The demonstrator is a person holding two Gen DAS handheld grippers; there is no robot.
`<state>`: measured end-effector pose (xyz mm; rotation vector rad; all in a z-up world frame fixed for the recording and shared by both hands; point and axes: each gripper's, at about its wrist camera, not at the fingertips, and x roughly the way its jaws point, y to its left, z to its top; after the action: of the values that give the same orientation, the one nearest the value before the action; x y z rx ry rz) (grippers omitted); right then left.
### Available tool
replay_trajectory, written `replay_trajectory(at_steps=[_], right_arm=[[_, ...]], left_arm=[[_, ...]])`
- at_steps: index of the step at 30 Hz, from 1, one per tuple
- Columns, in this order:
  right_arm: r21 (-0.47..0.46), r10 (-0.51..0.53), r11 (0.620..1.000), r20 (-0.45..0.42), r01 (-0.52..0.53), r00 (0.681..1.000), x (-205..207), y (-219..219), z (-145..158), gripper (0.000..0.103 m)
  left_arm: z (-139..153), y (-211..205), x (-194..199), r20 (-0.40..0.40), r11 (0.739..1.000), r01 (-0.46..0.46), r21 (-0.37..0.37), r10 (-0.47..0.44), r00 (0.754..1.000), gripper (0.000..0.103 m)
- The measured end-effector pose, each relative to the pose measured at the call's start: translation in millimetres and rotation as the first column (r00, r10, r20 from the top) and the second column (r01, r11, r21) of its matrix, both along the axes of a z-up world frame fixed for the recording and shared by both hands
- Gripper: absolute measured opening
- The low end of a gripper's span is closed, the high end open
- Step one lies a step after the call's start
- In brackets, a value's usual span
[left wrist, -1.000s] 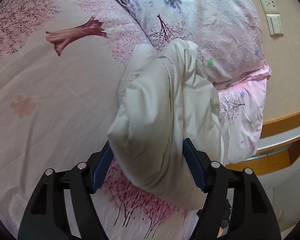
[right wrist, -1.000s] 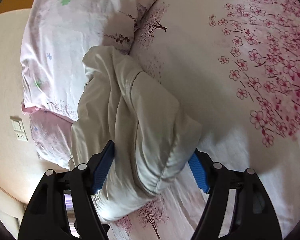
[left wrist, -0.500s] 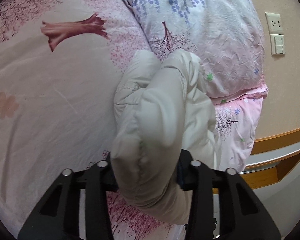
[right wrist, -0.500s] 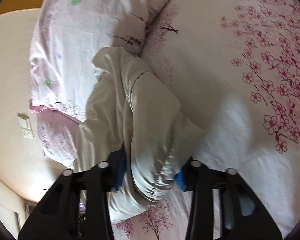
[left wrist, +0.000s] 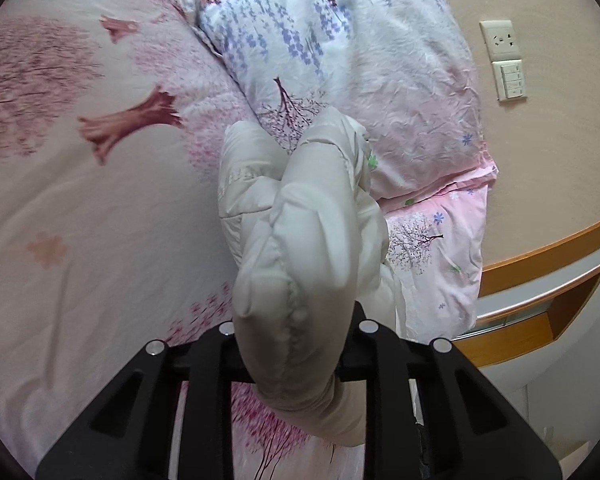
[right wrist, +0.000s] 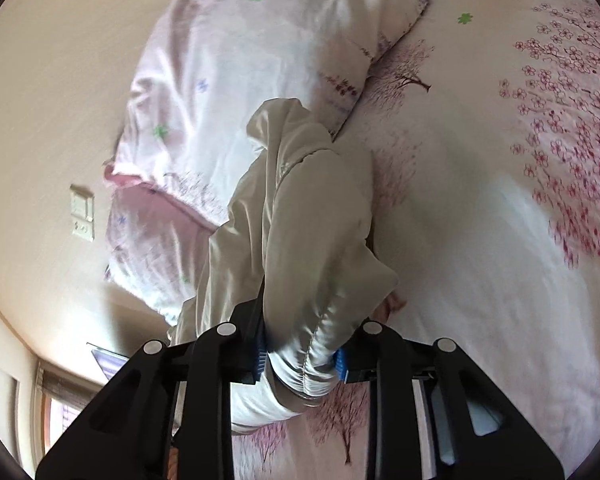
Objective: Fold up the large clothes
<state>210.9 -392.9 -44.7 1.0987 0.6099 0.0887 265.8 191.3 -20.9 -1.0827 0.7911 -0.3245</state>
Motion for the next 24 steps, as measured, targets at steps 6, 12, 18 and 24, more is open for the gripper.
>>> replay_trajectory(at_steps=[6,12,18,24], right_arm=[[-0.044,0.067,0.997,0.000,-0.067,0.998,-37,25,1,0.026],[-0.084,0.093,0.992,-0.018,-0.095,0.995,-80,48,-9,0.026],[-0.255,0.033,0.965,-0.091,-0.055,0.995,-102,61,-8,0.042],[-0.532,-0.131,0.843,-0.058,0.080,0.990,-117,73,29,0.058]], left_arm=[[-5,29,-46,-0.011,1.000,-0.011,-0.009,0.011,1.000,0.023],[-12,53,-90,-0.015,1.000,-0.026,-0.010,0.025,1.000,0.023],[-32,59,-105,-0.040,0.999,-0.030,-0.019,0.029,0.999,0.032],[-34,59,-108,-0.033,1.000,-0.026,0.009,0.027,0.999,0.048]])
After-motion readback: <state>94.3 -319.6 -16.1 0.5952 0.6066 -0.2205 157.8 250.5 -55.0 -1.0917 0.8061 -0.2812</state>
